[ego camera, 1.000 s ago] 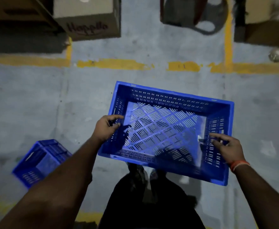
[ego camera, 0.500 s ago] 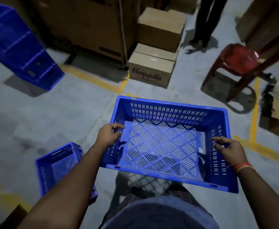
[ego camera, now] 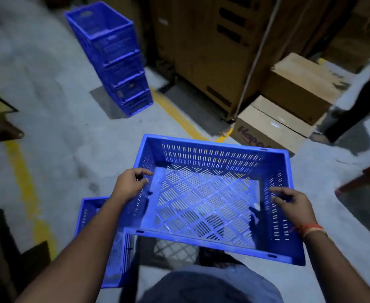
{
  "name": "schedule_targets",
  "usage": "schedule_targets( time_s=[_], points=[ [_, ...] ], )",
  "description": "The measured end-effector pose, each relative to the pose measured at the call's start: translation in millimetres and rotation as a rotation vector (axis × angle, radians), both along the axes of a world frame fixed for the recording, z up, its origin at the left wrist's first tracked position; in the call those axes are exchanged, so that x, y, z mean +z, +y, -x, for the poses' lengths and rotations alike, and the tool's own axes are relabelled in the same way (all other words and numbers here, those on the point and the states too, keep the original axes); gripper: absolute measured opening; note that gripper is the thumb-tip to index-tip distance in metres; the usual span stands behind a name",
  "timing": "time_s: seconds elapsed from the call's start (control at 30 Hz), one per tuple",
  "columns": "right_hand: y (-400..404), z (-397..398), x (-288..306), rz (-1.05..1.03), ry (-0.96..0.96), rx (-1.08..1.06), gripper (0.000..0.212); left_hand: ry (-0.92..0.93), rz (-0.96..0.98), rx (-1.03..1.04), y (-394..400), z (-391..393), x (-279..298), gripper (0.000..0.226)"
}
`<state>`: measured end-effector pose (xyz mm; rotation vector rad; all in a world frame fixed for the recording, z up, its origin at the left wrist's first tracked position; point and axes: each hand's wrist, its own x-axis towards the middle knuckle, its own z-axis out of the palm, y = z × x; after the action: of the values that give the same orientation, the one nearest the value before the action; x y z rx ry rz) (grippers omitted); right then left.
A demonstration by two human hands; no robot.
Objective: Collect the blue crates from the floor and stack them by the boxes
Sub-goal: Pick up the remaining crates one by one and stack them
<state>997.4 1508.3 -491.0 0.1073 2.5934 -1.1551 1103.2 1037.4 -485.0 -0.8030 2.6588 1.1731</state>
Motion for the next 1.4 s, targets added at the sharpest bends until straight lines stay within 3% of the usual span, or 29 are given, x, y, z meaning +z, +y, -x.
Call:
schedule_targets(
  time_s=[0.3, 0.53, 1.2, 1.4],
  points=[
    [-165, 175, 9, 0.06, -0.024, 0.322, 0.032, -0.001, 0.076, 0.328, -111, 37, 31, 0.026],
    [-341, 273, 6, 0.031, 0.005, 0.543, 0.031, 0.015, 0.047, 0.582, -232, 54, 11, 0.021],
    [-859, 420, 29, 0.035, 0.057, 0.915, 0.022, 0.015, 0.05, 0.979, -630, 84, 1, 0.017],
    [-1004, 468, 29, 0.076, 0.037, 0.997, 0.02, 0.024, 0.073, 1.084, -720, 123, 34, 0.017]
  ],
)
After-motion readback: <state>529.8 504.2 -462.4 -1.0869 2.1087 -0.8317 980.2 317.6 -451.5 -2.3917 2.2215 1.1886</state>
